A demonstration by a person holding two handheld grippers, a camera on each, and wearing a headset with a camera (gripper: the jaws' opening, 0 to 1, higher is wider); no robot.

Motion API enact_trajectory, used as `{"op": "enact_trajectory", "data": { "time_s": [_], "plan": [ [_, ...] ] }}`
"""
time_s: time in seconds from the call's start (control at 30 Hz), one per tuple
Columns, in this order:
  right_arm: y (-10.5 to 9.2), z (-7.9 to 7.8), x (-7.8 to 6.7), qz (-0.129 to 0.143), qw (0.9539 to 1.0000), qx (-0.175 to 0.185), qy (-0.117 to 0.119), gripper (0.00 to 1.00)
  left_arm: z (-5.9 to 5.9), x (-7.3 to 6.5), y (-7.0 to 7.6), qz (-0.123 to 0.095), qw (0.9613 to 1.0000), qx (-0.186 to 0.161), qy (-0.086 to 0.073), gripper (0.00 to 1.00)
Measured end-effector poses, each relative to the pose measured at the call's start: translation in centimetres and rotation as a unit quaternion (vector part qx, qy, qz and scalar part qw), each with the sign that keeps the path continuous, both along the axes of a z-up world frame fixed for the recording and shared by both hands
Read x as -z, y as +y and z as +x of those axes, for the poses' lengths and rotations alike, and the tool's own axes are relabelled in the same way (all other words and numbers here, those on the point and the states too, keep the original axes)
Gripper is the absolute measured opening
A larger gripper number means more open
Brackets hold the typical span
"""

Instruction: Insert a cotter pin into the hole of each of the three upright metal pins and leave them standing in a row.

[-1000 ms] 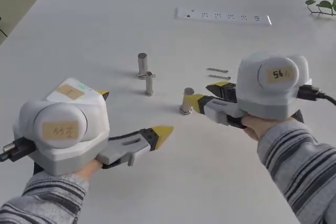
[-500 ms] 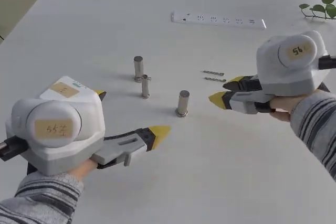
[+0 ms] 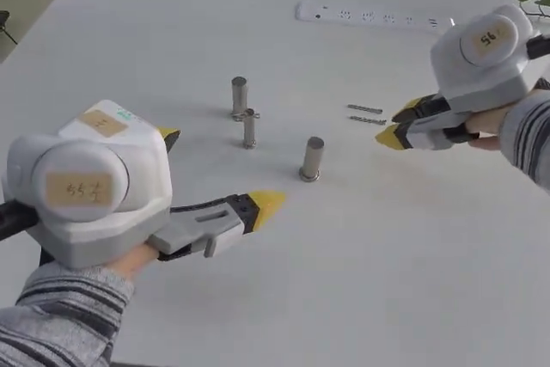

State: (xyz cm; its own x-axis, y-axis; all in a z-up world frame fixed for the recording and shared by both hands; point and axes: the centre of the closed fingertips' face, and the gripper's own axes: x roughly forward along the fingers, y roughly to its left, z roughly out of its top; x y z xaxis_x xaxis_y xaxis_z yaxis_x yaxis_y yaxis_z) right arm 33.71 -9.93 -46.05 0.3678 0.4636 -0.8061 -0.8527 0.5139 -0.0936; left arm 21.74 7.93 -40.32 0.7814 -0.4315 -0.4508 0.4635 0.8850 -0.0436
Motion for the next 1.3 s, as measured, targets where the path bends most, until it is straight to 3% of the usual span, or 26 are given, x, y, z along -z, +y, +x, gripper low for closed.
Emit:
{"op": "enact_trajectory", "data": {
  "time_s": [0.17, 0.3, 0.6, 0.8, 0.87, 1.1, 1.3],
  "plan": [
    [-0.3, 1.0, 0.9, -0.023, 0.9995, -0.017, 0.010, 0.17, 0.0, 0.4, 0.1, 0.000, 1.0000, 0.001, 0.007, 0.81],
    [-0.1, 1.6, 1.5, -0.017, 0.9995, -0.014, 0.025, 0.15, 0.1, 0.8, 0.1, 0.000, 0.9999, -0.001, 0.012, 0.81],
    [0.1, 2.5, 2.1, -0.028, 0.9988, -0.023, 0.031, 0.14, 0.6, 1.1, 0.2, -0.005, 0.9998, -0.003, 0.017, 0.81],
    [0.0, 2.6, 2.2, -0.036, 0.9980, -0.034, 0.040, 0.11, 0.9, 1.2, 0.0, -0.005, 0.9998, 0.000, 0.020, 0.81],
    [0.1, 2.5, 2.3, -0.032, 0.9976, -0.030, 0.053, 0.11, 0.9, 1.3, 0.0, -0.004, 0.9997, 0.001, 0.023, 0.81],
    [-0.1, 2.1, 2.7, -0.054, 0.9953, -0.048, 0.065, 0.05, 1.0, 1.5, 0.2, -0.003, 0.9997, 0.000, 0.026, 0.81],
    [-0.1, 2.1, 2.6, -0.080, 0.9924, -0.076, 0.054, 0.00, 0.9, 1.8, 0.3, 0.002, 0.9995, 0.005, 0.030, 0.81]
  ]
}}
